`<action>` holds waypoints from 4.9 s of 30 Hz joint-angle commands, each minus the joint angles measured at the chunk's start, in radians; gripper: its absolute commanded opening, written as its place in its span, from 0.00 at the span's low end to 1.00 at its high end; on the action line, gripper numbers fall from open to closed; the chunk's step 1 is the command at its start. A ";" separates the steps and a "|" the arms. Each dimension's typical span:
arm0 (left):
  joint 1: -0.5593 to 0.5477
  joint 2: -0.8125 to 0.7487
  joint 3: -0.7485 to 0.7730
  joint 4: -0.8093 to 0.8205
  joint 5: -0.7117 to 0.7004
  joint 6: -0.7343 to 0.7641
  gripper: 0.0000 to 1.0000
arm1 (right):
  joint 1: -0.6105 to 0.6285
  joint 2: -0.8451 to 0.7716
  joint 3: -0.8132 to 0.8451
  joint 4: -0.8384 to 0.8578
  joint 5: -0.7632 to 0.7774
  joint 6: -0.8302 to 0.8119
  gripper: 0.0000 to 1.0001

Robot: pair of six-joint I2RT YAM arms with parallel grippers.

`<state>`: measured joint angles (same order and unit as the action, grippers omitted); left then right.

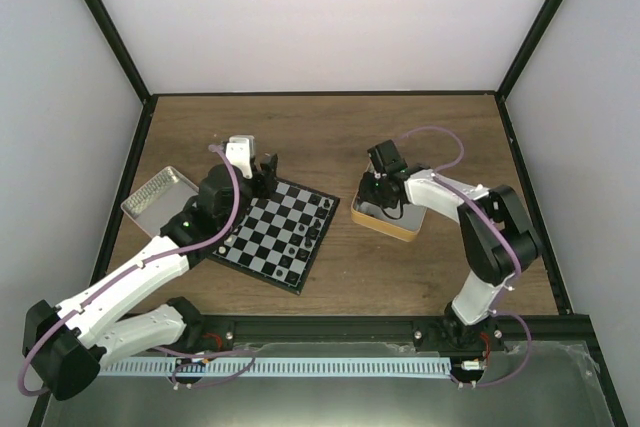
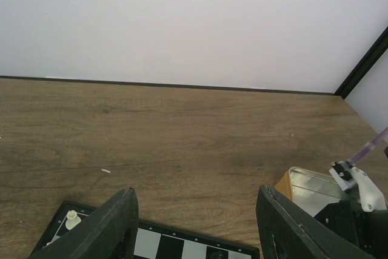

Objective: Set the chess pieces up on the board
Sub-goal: Pick up the chess piece from the storage box, then place the chess piece on the chessboard.

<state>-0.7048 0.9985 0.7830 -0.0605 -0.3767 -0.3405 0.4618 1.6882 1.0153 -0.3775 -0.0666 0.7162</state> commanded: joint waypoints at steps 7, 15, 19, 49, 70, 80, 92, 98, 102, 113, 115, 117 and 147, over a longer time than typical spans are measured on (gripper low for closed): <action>0.008 0.002 -0.006 0.020 0.000 -0.002 0.55 | 0.001 0.062 0.055 0.038 0.011 0.024 0.25; 0.007 0.002 -0.009 0.020 0.002 -0.002 0.55 | 0.001 0.095 0.068 0.022 0.070 -0.005 0.25; 0.008 0.002 -0.011 0.021 0.002 -0.002 0.55 | 0.001 0.097 0.074 -0.020 0.134 -0.022 0.25; 0.009 0.002 -0.012 0.022 0.007 -0.007 0.55 | 0.044 0.164 0.148 -0.176 0.246 -0.083 0.35; 0.009 -0.005 -0.009 0.015 0.005 -0.002 0.55 | -0.020 0.063 0.099 -0.051 0.162 -0.299 0.37; 0.008 -0.003 0.008 0.004 0.010 0.003 0.55 | -0.057 0.034 0.058 -0.054 0.066 -0.519 0.36; 0.009 0.005 0.009 0.005 0.000 -0.003 0.55 | -0.056 0.109 0.083 -0.094 0.082 -0.590 0.36; 0.009 0.009 0.009 0.009 0.004 -0.003 0.55 | -0.056 0.131 0.087 -0.091 0.113 -0.599 0.34; 0.009 0.010 0.008 0.010 0.003 -0.003 0.55 | -0.056 0.171 0.106 -0.086 0.151 -0.598 0.33; 0.009 0.005 0.001 0.008 0.003 -0.005 0.55 | -0.056 0.139 0.076 -0.093 0.157 -0.553 0.20; 0.010 0.007 0.002 0.012 0.005 -0.006 0.55 | -0.057 0.130 0.068 -0.096 0.155 -0.546 0.27; 0.009 0.008 0.002 0.013 0.007 -0.006 0.55 | -0.056 0.125 0.062 -0.103 0.149 -0.547 0.29; 0.011 0.071 0.164 -0.005 0.419 -0.081 0.75 | -0.037 -0.401 -0.095 0.230 -0.400 -0.520 0.13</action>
<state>-0.6983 1.0695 0.8761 -0.0887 -0.1249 -0.3897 0.4133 1.3777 0.9596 -0.2634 -0.1818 0.1997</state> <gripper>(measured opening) 0.725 0.176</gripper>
